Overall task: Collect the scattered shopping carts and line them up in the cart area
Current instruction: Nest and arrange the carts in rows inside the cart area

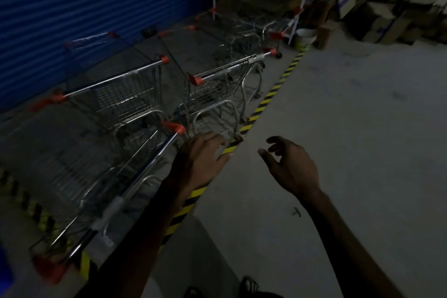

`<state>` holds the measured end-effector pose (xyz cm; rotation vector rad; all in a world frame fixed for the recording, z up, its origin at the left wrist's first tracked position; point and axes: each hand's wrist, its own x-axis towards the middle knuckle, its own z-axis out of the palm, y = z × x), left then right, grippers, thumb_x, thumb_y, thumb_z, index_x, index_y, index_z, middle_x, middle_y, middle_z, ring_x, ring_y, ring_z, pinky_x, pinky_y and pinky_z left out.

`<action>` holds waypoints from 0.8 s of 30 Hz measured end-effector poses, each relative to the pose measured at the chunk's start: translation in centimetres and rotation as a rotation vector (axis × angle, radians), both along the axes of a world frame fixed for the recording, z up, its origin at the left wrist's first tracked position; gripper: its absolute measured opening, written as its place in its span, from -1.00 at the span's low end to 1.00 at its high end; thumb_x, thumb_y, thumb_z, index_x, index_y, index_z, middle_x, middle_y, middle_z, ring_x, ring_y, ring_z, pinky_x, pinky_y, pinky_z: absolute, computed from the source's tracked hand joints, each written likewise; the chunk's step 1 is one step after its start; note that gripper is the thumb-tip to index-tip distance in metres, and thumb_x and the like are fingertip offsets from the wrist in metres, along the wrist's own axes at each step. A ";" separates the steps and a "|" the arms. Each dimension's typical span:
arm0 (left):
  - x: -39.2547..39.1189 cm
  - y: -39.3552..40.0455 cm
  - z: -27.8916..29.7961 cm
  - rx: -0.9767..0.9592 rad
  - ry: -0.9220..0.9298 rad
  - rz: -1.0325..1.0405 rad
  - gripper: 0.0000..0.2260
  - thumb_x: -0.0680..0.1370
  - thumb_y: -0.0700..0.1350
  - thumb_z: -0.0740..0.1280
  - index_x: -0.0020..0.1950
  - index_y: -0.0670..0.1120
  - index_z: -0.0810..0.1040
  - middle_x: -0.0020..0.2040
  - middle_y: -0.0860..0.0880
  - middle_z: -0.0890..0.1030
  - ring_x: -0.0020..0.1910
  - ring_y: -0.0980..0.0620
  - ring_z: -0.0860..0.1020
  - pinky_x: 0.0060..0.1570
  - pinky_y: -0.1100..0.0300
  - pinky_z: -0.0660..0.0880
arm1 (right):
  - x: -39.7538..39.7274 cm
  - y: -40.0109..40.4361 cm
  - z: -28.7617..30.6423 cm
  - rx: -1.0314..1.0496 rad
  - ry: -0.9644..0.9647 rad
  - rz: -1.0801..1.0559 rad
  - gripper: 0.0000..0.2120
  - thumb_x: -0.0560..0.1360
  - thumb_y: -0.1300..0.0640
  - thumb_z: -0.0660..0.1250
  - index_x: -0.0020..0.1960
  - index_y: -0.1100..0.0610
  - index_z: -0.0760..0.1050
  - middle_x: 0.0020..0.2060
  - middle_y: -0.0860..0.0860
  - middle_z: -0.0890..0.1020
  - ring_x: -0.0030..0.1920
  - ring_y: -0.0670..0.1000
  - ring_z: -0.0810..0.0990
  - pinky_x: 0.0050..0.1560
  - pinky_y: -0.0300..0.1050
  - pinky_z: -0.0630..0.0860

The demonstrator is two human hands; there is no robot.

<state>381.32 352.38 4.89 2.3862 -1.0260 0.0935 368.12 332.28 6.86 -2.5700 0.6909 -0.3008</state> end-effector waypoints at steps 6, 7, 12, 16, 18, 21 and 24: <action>-0.6 -2.8 1.9 -0.004 -0.079 0.015 -0.71 0.56 0.11 0.50 0.15 -0.05 0.67 0.08 0.00 0.68 0.07 -0.05 0.62 0.03 0.14 0.48 | 0.2 -3.1 1.5 -0.002 -0.050 0.038 -0.52 0.59 -0.35 0.27 0.35 -0.07 0.54 0.11 -0.13 0.70 0.05 -0.05 0.67 -0.04 -0.01 0.64; -0.9 -3.1 2.3 -0.012 -0.081 0.020 -0.70 0.55 0.10 0.51 0.16 -0.07 0.68 0.07 -0.02 0.69 0.07 -0.06 0.63 0.04 0.12 0.51 | 0.4 -3.5 1.7 -0.005 -0.060 0.051 -0.52 0.59 -0.36 0.27 0.34 -0.07 0.55 0.10 -0.12 0.70 0.04 -0.05 0.67 -0.05 -0.01 0.65; -2.0 -3.2 3.3 -0.055 -0.090 0.067 -0.71 0.54 0.12 0.44 0.09 -0.07 0.67 0.02 -0.01 0.68 -0.01 -0.06 0.63 -0.04 0.06 0.57 | 1.8 -5.0 2.2 -0.007 -0.091 0.157 -0.52 0.61 -0.31 0.30 0.37 -0.02 0.54 0.11 -0.11 0.71 0.10 -0.05 0.67 -0.06 -0.06 0.60; -3.1 -1.4 2.8 -0.006 -0.076 0.225 -0.75 0.54 0.10 0.47 0.09 -0.03 0.65 0.02 0.02 0.66 0.00 -0.06 0.62 -0.01 0.04 0.55 | 3.4 -4.2 2.0 0.027 -0.118 0.290 -0.56 0.60 -0.26 0.35 0.35 -0.02 0.55 0.08 -0.09 0.72 0.09 -0.02 0.68 -0.03 0.01 0.63; -4.1 0.5 2.2 0.015 -0.059 0.315 -0.75 0.54 0.10 0.50 0.11 -0.03 0.67 0.05 0.01 0.68 0.03 -0.07 0.64 0.01 0.04 0.58 | 4.4 -2.9 1.8 0.057 -0.116 0.378 -0.57 0.60 -0.25 0.35 0.34 0.00 0.56 0.07 -0.07 0.72 0.08 0.00 0.69 0.00 0.04 0.63; -6.3 3.8 2.0 0.065 -0.023 0.449 -0.72 0.54 0.14 0.41 0.15 0.03 0.69 0.15 0.03 0.70 0.13 -0.06 0.65 0.08 0.05 0.59 | 5.9 -0.5 0.7 0.085 -0.085 0.531 -0.58 0.59 -0.25 0.36 0.32 -0.01 0.57 0.07 -0.07 0.73 0.07 0.00 0.70 0.01 0.05 0.65; -8.4 7.6 1.1 0.106 0.014 0.578 -0.68 0.51 0.13 0.40 0.18 0.01 0.71 0.18 0.00 0.71 0.16 -0.10 0.66 0.12 0.04 0.58 | 7.5 2.6 -0.6 0.129 -0.041 0.698 -0.58 0.59 -0.19 0.41 0.32 0.04 0.60 0.06 -0.05 0.73 0.06 -0.02 0.70 0.03 -0.05 0.62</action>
